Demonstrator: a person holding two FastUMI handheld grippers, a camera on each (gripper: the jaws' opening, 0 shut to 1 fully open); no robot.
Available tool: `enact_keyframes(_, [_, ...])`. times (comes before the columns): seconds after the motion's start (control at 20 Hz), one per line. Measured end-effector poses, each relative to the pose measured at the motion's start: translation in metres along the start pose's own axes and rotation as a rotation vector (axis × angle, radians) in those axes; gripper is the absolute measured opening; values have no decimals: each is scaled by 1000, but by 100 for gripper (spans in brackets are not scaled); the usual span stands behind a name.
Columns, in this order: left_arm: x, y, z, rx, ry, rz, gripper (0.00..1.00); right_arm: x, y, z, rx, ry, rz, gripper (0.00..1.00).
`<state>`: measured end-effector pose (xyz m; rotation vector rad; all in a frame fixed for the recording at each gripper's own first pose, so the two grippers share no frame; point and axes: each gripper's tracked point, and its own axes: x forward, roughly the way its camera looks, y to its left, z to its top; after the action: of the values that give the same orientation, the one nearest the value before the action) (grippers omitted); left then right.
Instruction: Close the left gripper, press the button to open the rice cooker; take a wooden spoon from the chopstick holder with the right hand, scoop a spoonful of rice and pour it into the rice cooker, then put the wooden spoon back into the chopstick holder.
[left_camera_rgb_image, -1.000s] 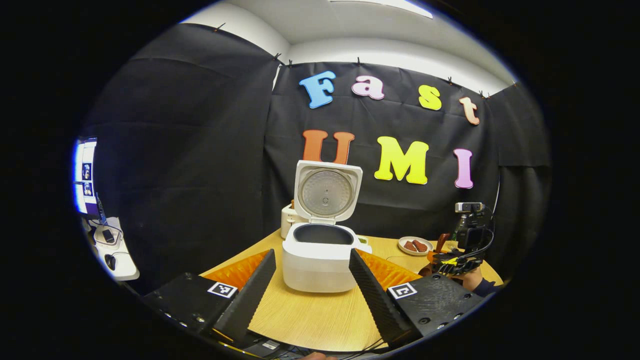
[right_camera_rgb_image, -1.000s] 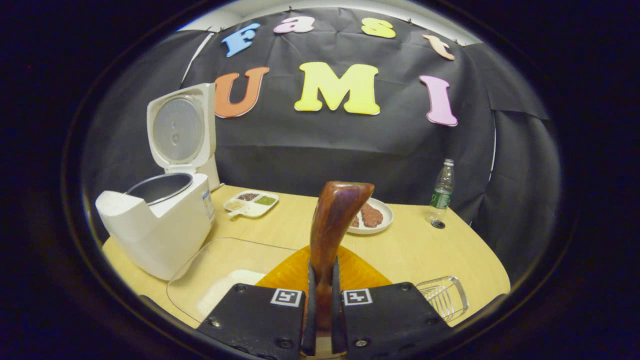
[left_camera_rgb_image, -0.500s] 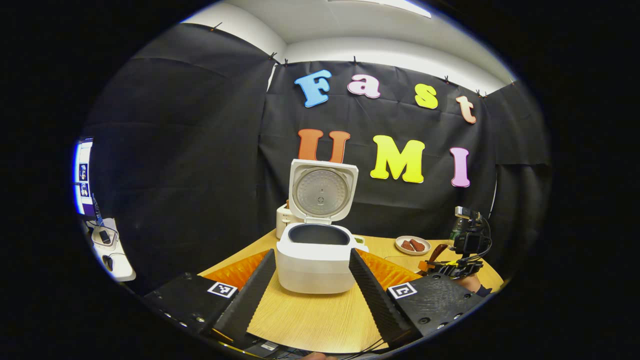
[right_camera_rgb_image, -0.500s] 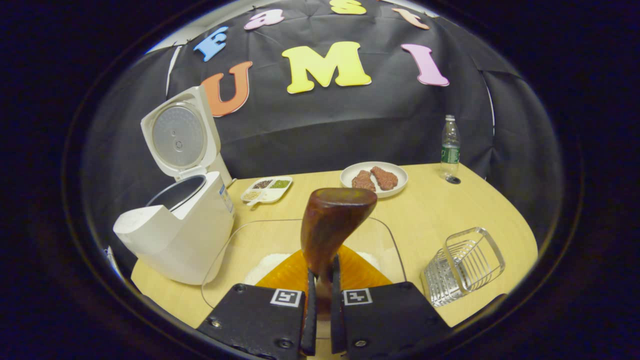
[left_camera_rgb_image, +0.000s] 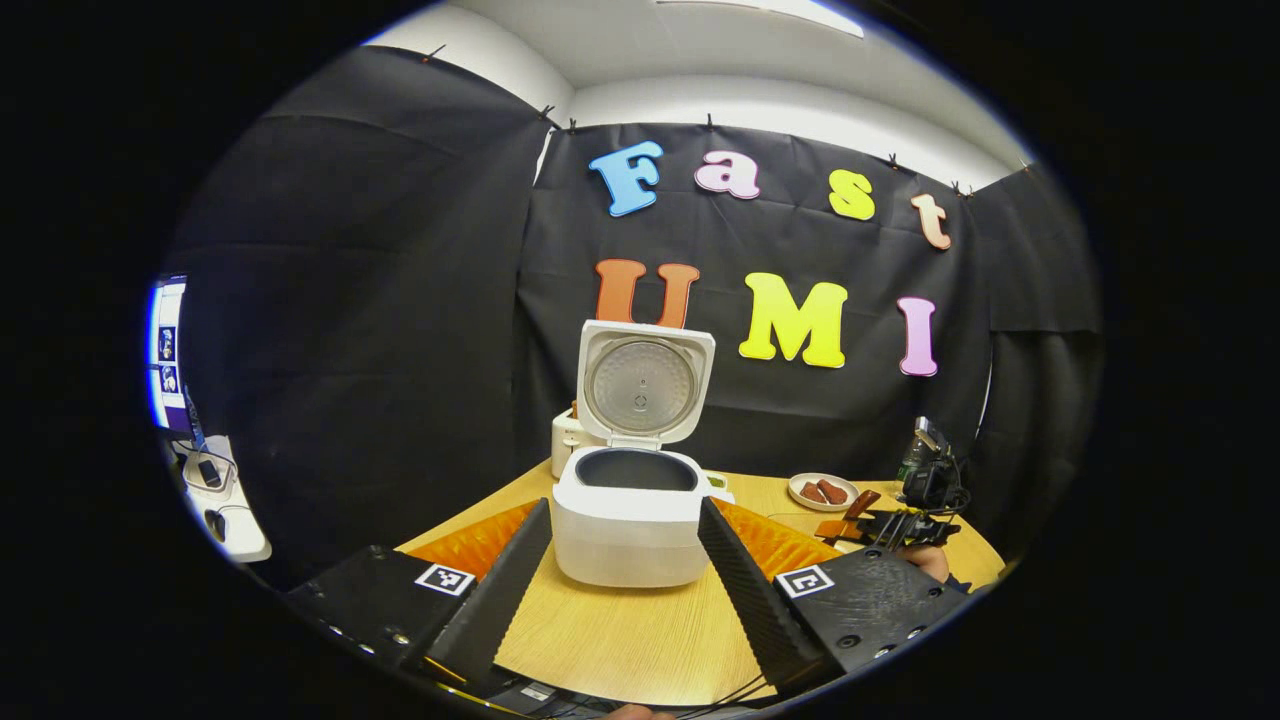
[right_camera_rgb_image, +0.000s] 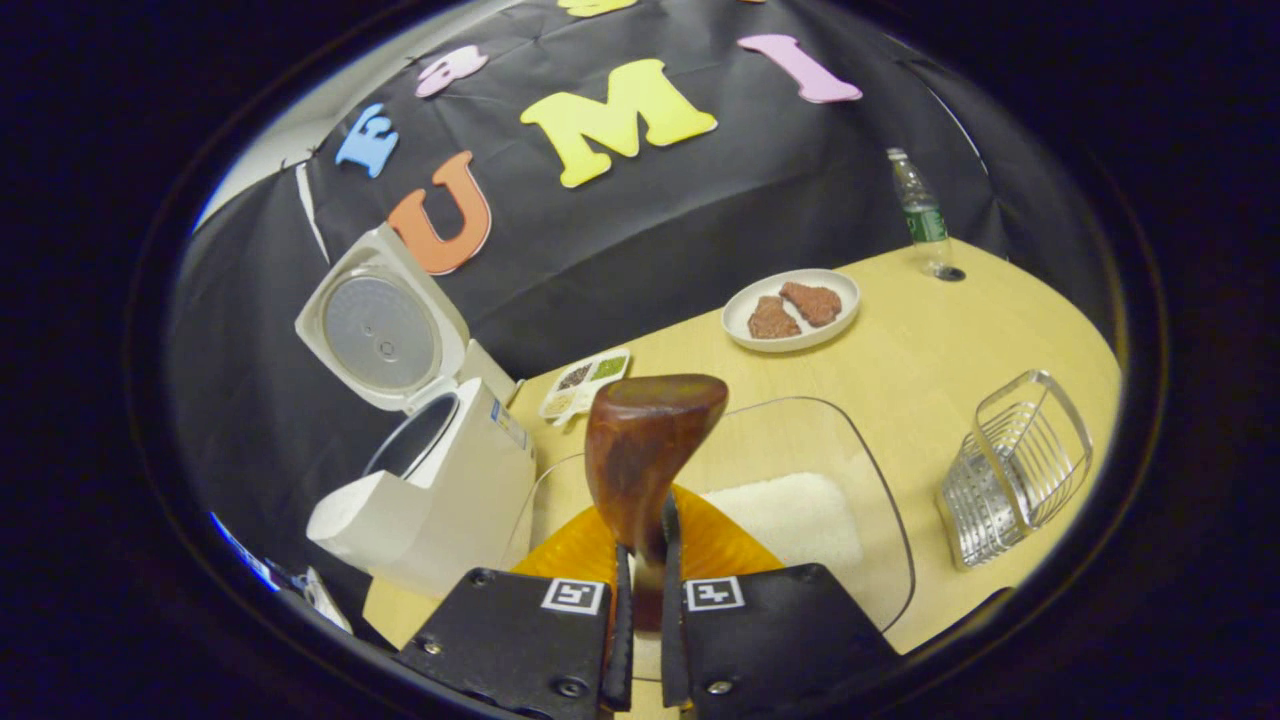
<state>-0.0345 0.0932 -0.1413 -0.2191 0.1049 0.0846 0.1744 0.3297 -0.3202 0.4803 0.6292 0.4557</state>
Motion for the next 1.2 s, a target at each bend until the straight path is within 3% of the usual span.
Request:
enact_keyframes(0.25, [-1,1,-2,1,8,0,94,2,-18,2,168,36,37,11])
enact_keyframes(0.65, [-2,-8,-4,35,11,-20,94,-30,-31,43,451,-29,193,10])
enact_keyframes(0.95, [3,-9,-13,16,44,-24,94,-73,-24,90,697,-129,435,10])
enact_keyframes(1.15, [1,-11,1,20,-1,-25,94,-108,-8,123,955,-107,677,10])
enact_keyframes(1.2, [0,-13,5,20,-14,-32,94,-109,-7,124,963,-101,697,8])
